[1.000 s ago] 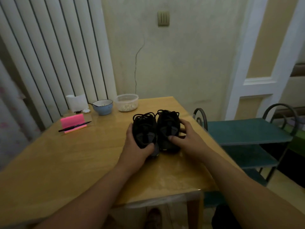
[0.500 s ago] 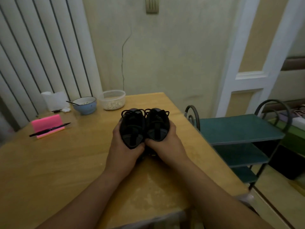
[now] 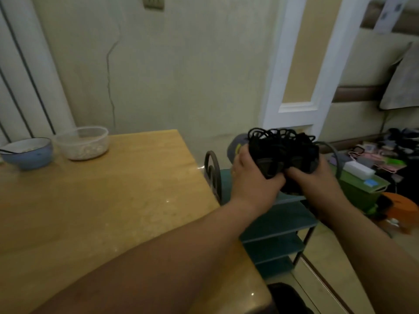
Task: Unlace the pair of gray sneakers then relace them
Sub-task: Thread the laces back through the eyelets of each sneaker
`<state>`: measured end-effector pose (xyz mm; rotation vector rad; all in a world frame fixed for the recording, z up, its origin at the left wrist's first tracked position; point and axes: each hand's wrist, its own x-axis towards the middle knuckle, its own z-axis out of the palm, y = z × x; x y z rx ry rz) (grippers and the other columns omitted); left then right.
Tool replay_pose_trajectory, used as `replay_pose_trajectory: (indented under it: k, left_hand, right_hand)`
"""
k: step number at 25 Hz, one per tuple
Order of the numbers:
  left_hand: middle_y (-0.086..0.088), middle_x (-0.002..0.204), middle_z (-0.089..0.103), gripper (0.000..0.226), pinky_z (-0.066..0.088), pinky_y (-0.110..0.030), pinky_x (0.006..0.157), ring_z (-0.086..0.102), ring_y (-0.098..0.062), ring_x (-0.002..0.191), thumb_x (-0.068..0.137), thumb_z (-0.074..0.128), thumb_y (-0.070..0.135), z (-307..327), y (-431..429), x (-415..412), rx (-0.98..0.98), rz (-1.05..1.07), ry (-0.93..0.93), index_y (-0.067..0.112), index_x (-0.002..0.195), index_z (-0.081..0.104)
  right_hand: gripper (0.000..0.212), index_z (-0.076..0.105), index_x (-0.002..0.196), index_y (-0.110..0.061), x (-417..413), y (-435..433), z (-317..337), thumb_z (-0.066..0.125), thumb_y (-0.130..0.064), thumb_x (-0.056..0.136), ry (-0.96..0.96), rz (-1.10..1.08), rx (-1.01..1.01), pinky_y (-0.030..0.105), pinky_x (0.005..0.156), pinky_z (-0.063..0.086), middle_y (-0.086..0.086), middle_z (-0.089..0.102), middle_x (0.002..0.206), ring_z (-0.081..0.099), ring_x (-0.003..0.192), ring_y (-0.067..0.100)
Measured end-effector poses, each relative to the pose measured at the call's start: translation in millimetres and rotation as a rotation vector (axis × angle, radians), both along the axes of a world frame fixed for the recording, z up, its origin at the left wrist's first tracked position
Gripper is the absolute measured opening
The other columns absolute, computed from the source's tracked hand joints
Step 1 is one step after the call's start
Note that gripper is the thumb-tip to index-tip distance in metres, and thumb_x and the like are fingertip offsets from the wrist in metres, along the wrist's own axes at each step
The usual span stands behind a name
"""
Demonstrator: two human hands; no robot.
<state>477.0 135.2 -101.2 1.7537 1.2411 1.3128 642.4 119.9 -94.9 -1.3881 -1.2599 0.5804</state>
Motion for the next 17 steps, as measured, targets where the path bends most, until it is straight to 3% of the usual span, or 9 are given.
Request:
replay_pose_trajectory:
  k: [3,8,10,12,15,17]
  left_hand:
    - [0.001,0.161,0.025,0.101,0.034,-0.054,0.121,0.029,-0.032,0.148,0.077,0.076,0.046,-36,31,38,-0.105,-0.008,0.060,0.038,0.157,0.014]
    - [-0.004,0.170,0.016,0.099,0.012,-0.057,0.128,0.013,-0.030,0.158,0.085,0.073,0.042,-75,103,45,-0.217,0.185,0.183,0.030,0.162,0.011]
    - [-0.009,0.172,0.013,0.102,0.019,-0.055,0.128,0.016,-0.035,0.157,0.087,0.076,0.038,-95,128,43,-0.419,0.252,0.109,0.039,0.162,0.008]
    - [-0.014,0.168,0.021,0.109,0.034,-0.056,0.122,0.031,-0.041,0.150,0.084,0.080,0.030,-110,142,41,-0.616,0.307,-0.012,0.048,0.158,0.001]
    - [-0.016,0.158,0.033,0.107,0.044,-0.053,0.116,0.044,-0.040,0.139,0.085,0.076,0.017,-122,148,43,-0.677,0.348,-0.050,0.043,0.156,0.001]
    - [-0.015,0.156,0.036,0.099,0.045,-0.051,0.115,0.046,-0.039,0.137,0.088,0.072,0.015,-121,146,42,-0.637,0.351,-0.076,0.041,0.156,0.004]
  right_hand:
    - [0.063,0.058,0.131,-0.038,36,39,-41,0.087,-0.038,0.074,0.041,-0.013,-0.081,0.052,0.091,0.061,-0.006,0.072,0.121,0.071,0.111,0.020]
    - [0.067,0.054,0.144,-0.031,27,111,-85,0.084,-0.025,0.084,0.106,0.079,-0.074,0.031,0.092,0.056,-0.011,0.069,0.127,0.065,0.114,0.006]
    - [0.070,0.051,0.147,-0.029,18,131,-105,0.082,-0.020,0.085,0.074,0.122,-0.080,0.034,0.101,0.053,-0.010,0.067,0.131,0.064,0.120,0.010]
    - [0.079,0.042,0.153,-0.030,12,134,-130,0.083,-0.021,0.086,0.052,0.142,-0.118,0.032,0.101,0.048,-0.012,0.062,0.134,0.060,0.123,0.009]
    - [0.096,0.026,0.158,-0.035,13,127,-153,0.086,-0.029,0.084,0.028,0.132,-0.162,0.031,0.102,0.044,-0.015,0.054,0.139,0.054,0.125,0.007]
    - [0.100,0.025,0.158,-0.037,15,131,-156,0.088,-0.031,0.081,0.002,0.129,-0.156,0.034,0.105,0.045,-0.015,0.055,0.140,0.055,0.128,0.008]
